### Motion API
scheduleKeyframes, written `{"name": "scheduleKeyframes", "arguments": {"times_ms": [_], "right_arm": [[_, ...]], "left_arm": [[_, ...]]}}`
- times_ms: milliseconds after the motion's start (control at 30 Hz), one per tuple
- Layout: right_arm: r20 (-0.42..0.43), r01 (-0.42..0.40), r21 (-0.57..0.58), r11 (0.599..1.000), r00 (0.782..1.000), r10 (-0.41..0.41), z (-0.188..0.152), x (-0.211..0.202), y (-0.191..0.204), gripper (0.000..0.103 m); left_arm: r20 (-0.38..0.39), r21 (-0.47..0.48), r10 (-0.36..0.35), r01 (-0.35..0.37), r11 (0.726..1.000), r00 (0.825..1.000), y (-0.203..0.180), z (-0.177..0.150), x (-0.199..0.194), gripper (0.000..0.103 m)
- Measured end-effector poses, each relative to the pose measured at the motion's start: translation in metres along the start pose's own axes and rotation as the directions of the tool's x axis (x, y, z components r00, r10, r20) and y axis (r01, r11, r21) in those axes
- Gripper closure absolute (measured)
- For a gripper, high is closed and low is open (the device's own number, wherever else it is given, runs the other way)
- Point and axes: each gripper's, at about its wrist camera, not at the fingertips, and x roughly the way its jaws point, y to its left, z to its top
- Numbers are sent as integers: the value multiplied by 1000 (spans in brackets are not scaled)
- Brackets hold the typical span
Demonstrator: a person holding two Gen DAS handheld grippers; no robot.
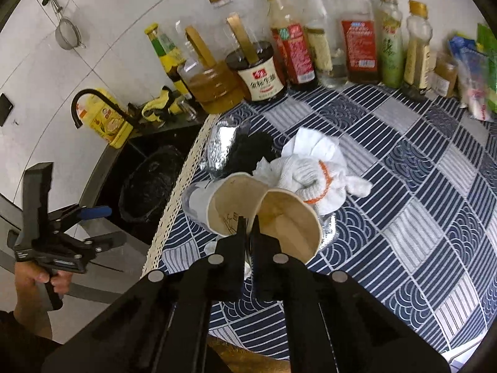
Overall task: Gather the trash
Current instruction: 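Grasp the white paper cup with the left tool while the right holds the brown cup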
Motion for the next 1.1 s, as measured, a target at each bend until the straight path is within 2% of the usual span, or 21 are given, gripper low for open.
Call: {"name": "scheduleKeyframes", "arguments": {"times_ms": [133, 367, 567, 667, 733, 833, 900, 1100], "right_arm": [[35, 18, 23, 1000, 999, -19, -4, -15, -1, 99], [107, 31, 87, 996, 993, -40, -12, -47, -8, 99], [144, 69, 158, 985, 985, -92, -24, -70, -19, 99], [156, 97, 180, 979, 980, -125, -32, -82, -23, 99], [159, 105, 192, 976, 978, -136, -36, -87, -27, 99], [155, 102, 202, 974, 979, -135, -38, -91, -36, 99], [155, 92, 196, 976, 980, -124, -37, -92, -43, 99], [153, 27, 132, 991, 987, -47, -25, -93, -70, 99]], "left_arm": [[-8, 43, -28, 28, 999, 1000, -9, 14, 10, 7], [-20, 117, -154, 155, 981, 988, -47, 33, 20, 7], [-53, 112, -217, 222, 969, 975, -74, 55, 37, 8], [-54, 131, -187, 193, 973, 981, -85, 63, 44, 8], [-66, 132, -172, 179, 975, 983, -93, 67, 51, 20], [-89, 128, -122, 133, 983, 989, -102, 68, 60, 32], [-104, 102, -114, 125, 987, 988, -102, 68, 65, 40], [-89, 30, 14, -11, 999, 996, -106, 75, 69, 56]]}}
